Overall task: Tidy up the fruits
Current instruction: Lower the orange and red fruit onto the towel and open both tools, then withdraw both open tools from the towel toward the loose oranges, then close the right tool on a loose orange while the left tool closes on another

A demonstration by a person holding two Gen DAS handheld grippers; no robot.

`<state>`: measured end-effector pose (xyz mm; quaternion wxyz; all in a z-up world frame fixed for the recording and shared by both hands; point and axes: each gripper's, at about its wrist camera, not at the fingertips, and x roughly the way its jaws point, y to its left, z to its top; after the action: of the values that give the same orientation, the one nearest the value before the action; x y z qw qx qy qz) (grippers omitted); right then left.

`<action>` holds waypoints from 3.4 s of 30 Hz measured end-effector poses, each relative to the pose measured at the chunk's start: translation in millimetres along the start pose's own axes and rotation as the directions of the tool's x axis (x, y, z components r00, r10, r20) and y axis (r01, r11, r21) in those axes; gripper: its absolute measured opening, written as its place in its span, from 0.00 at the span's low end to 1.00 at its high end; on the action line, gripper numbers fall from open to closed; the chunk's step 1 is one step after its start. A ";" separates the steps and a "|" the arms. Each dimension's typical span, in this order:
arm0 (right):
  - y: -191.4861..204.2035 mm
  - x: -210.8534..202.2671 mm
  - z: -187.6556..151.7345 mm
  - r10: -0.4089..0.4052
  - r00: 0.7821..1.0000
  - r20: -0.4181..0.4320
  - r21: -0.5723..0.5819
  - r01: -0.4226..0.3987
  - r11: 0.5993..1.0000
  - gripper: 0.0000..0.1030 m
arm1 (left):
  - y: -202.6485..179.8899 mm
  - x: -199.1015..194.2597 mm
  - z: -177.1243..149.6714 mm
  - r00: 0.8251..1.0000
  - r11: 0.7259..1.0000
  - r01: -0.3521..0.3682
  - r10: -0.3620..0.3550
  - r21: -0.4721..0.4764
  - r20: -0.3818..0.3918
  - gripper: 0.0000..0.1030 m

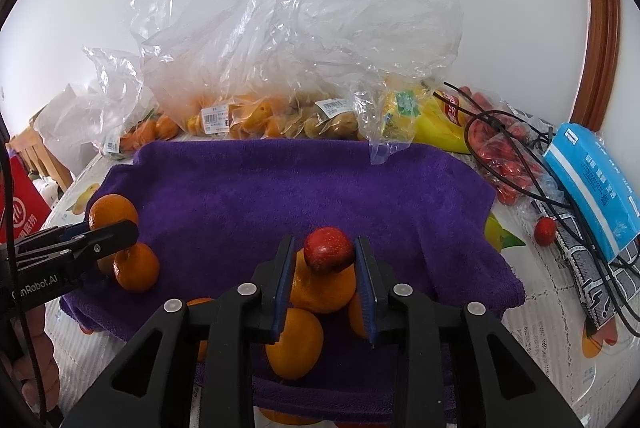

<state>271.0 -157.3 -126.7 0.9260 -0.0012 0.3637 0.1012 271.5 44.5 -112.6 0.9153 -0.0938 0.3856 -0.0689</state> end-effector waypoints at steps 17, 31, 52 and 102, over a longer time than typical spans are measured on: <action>1.2 -0.7 0.3 0.010 1.000 0.004 0.003 -0.010 1.000 0.46 | -2.1 -5.1 -1.3 0.999 1.000 0.011 -0.011 0.000 0.031 0.48; 1.0 -5.1 1.2 0.011 1.000 0.020 0.002 -0.011 1.000 0.51 | -3.7 -11.3 -0.6 0.998 1.000 0.007 -0.008 0.014 0.065 0.58; 6.0 -71.4 -12.6 -0.021 0.997 0.080 0.086 0.014 0.996 0.59 | -5.6 -53.4 -11.0 0.996 1.000 -0.023 0.021 0.013 0.089 0.66; -9.6 -130.4 -114.4 -0.046 0.998 -0.032 0.115 0.050 0.992 0.34 | -52.0 -69.2 -140.3 0.994 0.983 0.002 0.018 0.181 -0.109 0.40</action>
<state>102.6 -199.7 -123.7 0.9212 0.0424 0.3825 0.0575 119.9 -9.1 -149.0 0.8976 -0.0046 0.4282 -0.1050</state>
